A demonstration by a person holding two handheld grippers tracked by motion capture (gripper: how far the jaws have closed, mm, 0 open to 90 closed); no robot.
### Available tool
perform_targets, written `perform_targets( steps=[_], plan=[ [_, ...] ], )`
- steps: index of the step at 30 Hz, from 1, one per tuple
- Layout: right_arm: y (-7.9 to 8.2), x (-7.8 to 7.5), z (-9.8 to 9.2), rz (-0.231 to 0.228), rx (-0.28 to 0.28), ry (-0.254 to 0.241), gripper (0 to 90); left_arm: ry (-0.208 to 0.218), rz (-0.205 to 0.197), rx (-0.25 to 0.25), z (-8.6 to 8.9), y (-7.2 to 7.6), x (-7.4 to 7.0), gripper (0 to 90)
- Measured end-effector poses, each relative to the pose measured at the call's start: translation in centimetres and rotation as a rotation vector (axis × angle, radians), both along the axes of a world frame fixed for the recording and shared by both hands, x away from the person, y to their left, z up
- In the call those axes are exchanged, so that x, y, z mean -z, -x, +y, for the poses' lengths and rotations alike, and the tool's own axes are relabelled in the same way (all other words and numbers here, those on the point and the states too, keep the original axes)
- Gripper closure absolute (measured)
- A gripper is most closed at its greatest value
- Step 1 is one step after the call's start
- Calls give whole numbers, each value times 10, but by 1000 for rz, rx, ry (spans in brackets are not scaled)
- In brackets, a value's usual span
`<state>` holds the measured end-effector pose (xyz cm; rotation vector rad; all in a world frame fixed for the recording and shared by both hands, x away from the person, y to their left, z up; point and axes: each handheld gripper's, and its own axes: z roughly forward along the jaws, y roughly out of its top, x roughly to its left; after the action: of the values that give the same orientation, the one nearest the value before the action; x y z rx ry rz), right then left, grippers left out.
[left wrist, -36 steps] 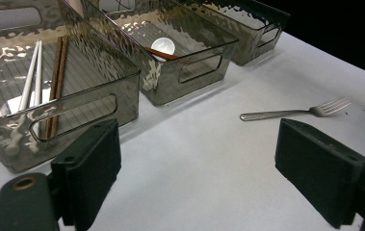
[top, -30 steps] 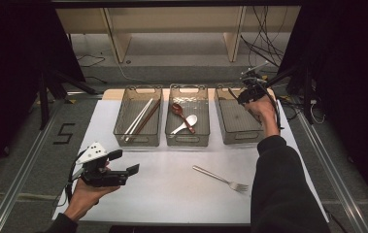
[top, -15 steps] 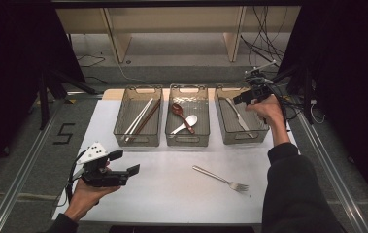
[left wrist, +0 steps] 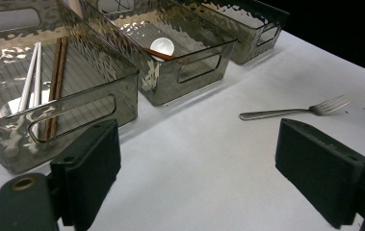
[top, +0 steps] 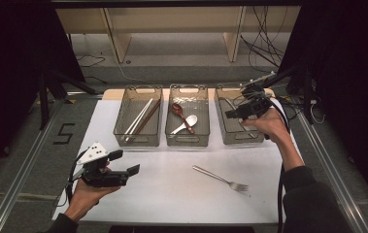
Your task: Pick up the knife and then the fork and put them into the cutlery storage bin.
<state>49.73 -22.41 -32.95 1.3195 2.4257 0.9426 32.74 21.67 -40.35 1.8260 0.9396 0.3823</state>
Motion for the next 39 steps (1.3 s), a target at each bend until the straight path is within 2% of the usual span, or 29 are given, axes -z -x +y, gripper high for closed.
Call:
perform_targets(
  steps=[3,8,11,15,18,20,25,33,39],
  plan=[
    [13,2,7,-2,-41,-4,340,-1,2,-1,0,0,0,155],
    [31,8,15,-12,-72,-5,328,4,1,-3,0,0,0,155],
    [39,12,17,-13,-87,-21,318,20,12,1,0,0,1,155],
    [51,19,22,-15,-118,-49,317,20,10,2,1,0,0,155],
    [58,24,27,1,-153,-28,317,18,8,2,0,0,1,155],
    [62,27,30,9,-167,-35,317,18,6,3,0,0,0,154],
    [70,36,38,35,-211,-8,318,21,9,2,0,-1,1,155],
    [78,58,42,111,-256,54,332,24,4,-1,1,0,0,155],
    [86,75,46,152,-290,132,366,21,3,-1,1,0,0,155]
  ],
)
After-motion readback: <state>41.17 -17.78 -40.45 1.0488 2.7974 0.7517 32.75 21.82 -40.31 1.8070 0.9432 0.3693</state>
